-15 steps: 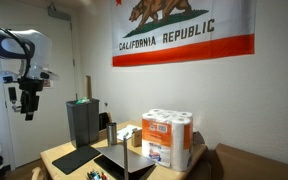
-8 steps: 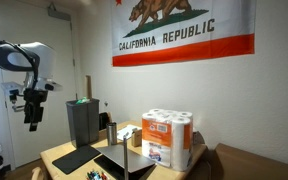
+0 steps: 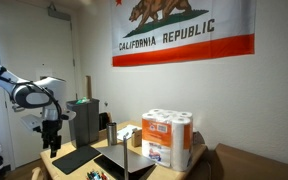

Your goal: Open the laptop

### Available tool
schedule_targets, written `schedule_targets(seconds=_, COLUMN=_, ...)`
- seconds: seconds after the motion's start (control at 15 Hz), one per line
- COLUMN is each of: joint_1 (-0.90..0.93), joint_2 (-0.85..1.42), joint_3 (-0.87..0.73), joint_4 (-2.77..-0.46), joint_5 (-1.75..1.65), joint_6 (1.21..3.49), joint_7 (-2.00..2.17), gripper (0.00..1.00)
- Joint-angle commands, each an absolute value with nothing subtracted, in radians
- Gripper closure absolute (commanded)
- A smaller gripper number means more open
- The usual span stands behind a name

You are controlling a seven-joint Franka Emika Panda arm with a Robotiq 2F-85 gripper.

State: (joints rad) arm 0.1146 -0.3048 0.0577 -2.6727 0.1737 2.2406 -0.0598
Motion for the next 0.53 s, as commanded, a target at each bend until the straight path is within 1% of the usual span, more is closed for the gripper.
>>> schedule_targets(seconds=0.0, joint_1=0.110, joint_2=-0.128, joint_3=0.074, joint_4=-2.626, joint_5=0.135, joint_6=2.411, joint_7=-0.060, gripper=0.00)
schedule_targets(seconds=0.47, joint_1=0.116, joint_2=0.157, joint_3=0.076, joint_4=-2.509, joint_5=-0.106, joint_6=2.665, joint_7=0.086, gripper=0.00)
